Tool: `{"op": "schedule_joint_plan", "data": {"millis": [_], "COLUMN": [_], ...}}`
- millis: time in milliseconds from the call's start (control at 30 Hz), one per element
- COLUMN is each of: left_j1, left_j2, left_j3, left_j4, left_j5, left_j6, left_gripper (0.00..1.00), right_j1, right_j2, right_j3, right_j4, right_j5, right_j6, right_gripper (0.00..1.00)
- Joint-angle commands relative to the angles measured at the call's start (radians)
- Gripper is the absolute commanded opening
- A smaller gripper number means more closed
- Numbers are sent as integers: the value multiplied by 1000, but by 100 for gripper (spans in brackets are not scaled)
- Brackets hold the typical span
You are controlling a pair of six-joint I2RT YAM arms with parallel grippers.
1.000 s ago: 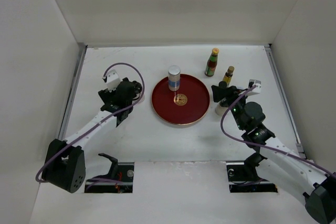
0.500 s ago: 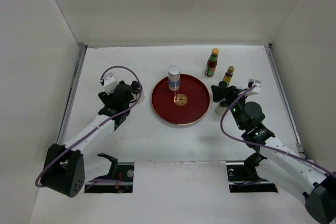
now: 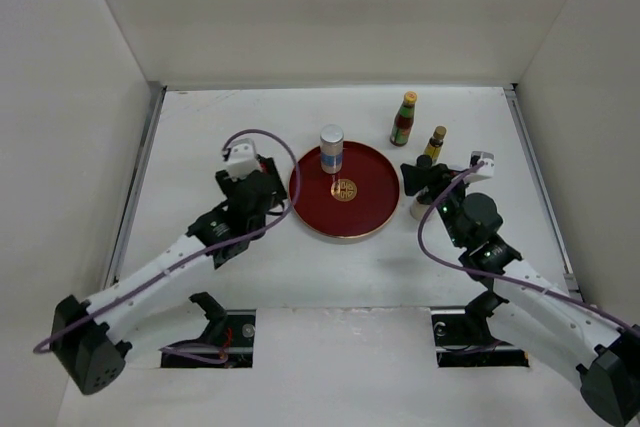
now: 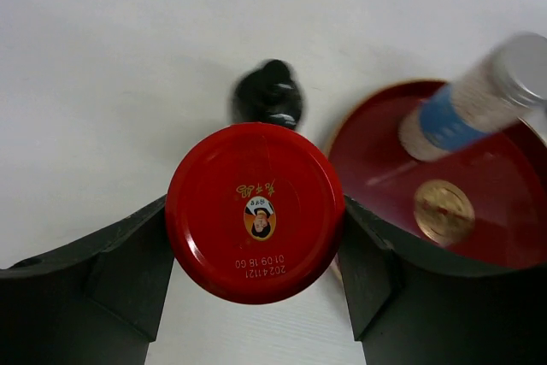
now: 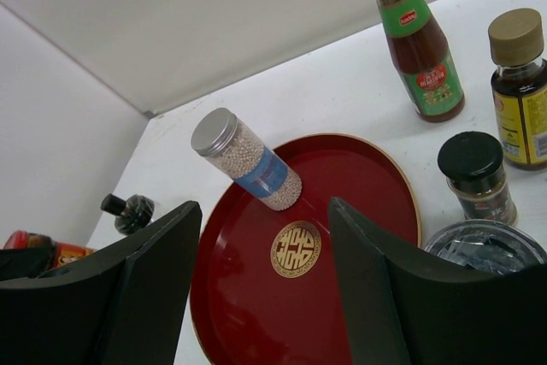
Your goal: Organize the condiment bottles
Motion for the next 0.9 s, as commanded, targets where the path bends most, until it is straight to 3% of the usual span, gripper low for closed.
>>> {"op": "schedule_joint_plan", "data": {"millis": [0, 267, 633, 733, 867], "left_j1": [-128, -139, -77, -74, -85], "left_j2": [124, 481, 692, 702, 654], "left_j3": [163, 341, 332, 311, 271], "left_j4": [224, 466, 611, 620, 621], "left_j5": [-35, 21, 64, 60, 53], "left_j6": [10, 130, 148, 148, 148], "left_gripper": [39, 39, 43, 55, 84], "right_j1": [6, 6, 8, 8, 8], "right_j2": [12, 15, -11, -38, -87], "right_j3": [36, 34, 31, 30, 22], "right_j4": [41, 46, 46, 41, 37], "right_j5": [-14, -14, -15, -15, -15], "right_j6": [2, 1, -4, -7, -10], "right_gripper": [67, 67, 67, 68, 68]}}
